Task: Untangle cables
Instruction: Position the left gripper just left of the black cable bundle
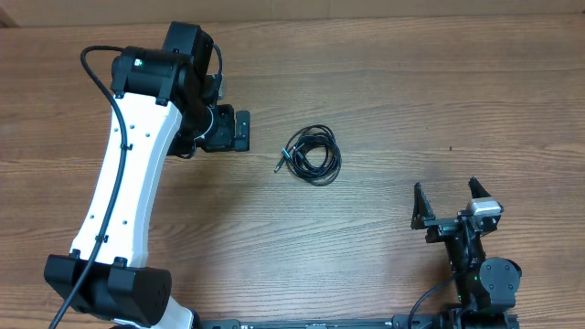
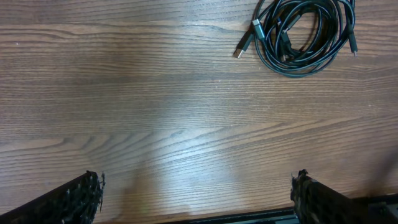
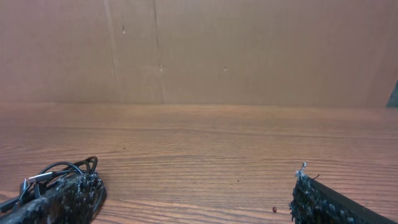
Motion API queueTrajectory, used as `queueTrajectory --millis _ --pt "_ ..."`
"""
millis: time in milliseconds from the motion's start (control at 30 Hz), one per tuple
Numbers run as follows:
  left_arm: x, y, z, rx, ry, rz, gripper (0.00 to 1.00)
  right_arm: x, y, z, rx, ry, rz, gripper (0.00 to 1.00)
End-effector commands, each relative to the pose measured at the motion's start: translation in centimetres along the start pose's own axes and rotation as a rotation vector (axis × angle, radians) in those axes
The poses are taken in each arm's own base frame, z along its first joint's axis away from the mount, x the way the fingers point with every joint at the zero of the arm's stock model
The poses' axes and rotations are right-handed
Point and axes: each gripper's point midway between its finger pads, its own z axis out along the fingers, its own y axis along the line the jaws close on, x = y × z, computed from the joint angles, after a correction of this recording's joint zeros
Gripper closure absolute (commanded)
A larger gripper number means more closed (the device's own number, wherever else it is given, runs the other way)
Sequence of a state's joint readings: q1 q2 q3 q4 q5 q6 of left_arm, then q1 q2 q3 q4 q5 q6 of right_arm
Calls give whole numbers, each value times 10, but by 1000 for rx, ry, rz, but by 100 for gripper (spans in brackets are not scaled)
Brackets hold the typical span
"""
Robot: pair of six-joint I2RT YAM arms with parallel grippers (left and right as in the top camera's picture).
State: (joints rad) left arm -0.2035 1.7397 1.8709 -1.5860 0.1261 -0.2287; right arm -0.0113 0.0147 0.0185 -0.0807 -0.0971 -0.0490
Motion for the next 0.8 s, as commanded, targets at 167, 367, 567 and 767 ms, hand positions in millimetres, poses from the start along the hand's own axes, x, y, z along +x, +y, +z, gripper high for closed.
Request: queueTrajectory --millis 167,367,567,767 --pt "1 -1 4 -6 14 27 0 2 1 0 -2 -4 -2 0" --pt "4 0 9 -9 29 14 1 2 1 0 -2 -4 -2 0" --pt "8 3 20 -15 58 10 0 2 1 0 -2 -4 -2 0" --pt "8 3 22 -15 59 10 0 2 1 0 -2 -4 -2 0"
